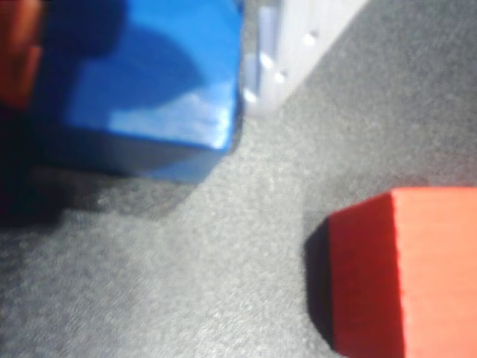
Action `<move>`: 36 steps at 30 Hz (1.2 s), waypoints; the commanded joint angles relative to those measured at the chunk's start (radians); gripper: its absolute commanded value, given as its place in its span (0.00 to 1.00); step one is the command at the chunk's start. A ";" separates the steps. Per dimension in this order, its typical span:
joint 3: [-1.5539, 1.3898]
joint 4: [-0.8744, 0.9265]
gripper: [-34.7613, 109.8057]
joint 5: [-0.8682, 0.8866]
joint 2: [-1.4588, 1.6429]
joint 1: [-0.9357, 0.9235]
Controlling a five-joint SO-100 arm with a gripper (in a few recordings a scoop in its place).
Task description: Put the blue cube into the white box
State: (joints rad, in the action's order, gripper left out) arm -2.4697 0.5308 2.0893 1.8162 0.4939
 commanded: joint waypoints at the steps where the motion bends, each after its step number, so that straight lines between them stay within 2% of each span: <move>1: -0.003 -0.011 0.31 0.021 0.015 0.009; 4: -0.003 -0.018 0.25 0.040 -0.002 0.011; 12: 0.000 -0.009 0.24 0.012 0.017 -0.009; 20: 0.083 0.310 0.24 -0.176 0.273 -0.170; 36: 0.071 0.695 0.24 -0.554 0.732 -0.623</move>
State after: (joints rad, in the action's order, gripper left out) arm -2.4298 1.1689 1.5892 2.4651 -0.0399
